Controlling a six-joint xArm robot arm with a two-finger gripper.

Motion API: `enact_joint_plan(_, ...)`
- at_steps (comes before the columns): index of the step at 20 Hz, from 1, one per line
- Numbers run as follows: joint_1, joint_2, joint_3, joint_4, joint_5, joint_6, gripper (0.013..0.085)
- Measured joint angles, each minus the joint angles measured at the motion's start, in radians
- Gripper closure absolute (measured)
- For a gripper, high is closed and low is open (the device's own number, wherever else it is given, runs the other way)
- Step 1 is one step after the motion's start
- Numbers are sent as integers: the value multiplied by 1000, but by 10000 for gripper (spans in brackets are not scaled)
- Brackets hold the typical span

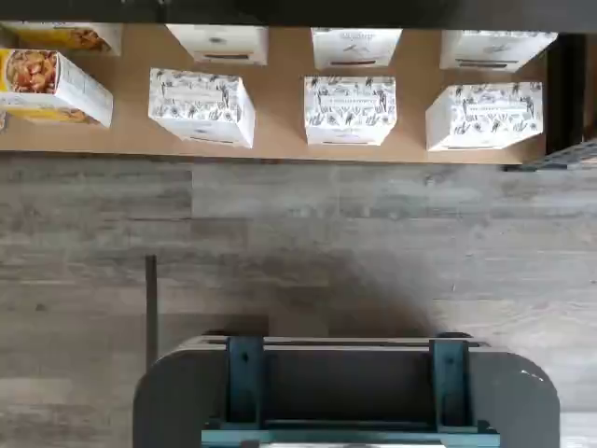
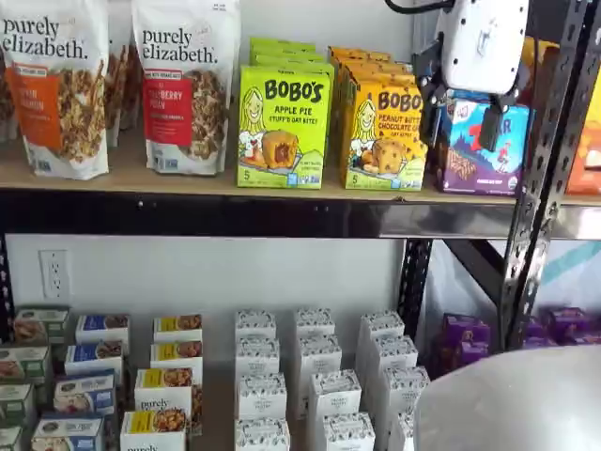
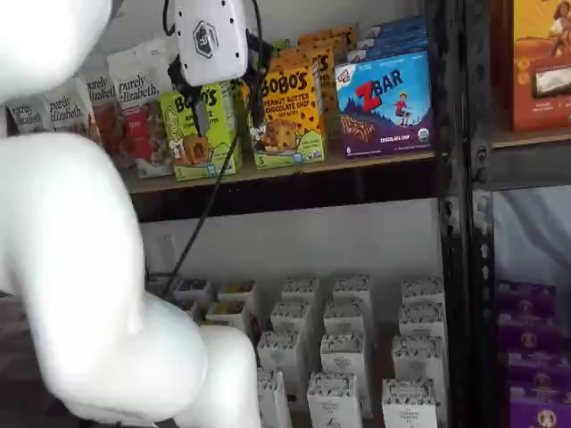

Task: Pick up the orange box on the top shelf, the fifth box from the left

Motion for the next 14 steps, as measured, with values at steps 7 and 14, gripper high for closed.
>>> enact_joint_plan(7,-76,-33,36,105,-58,-44,130)
enact_joint_plan(14,-31,24,5,44,-55,-18,130)
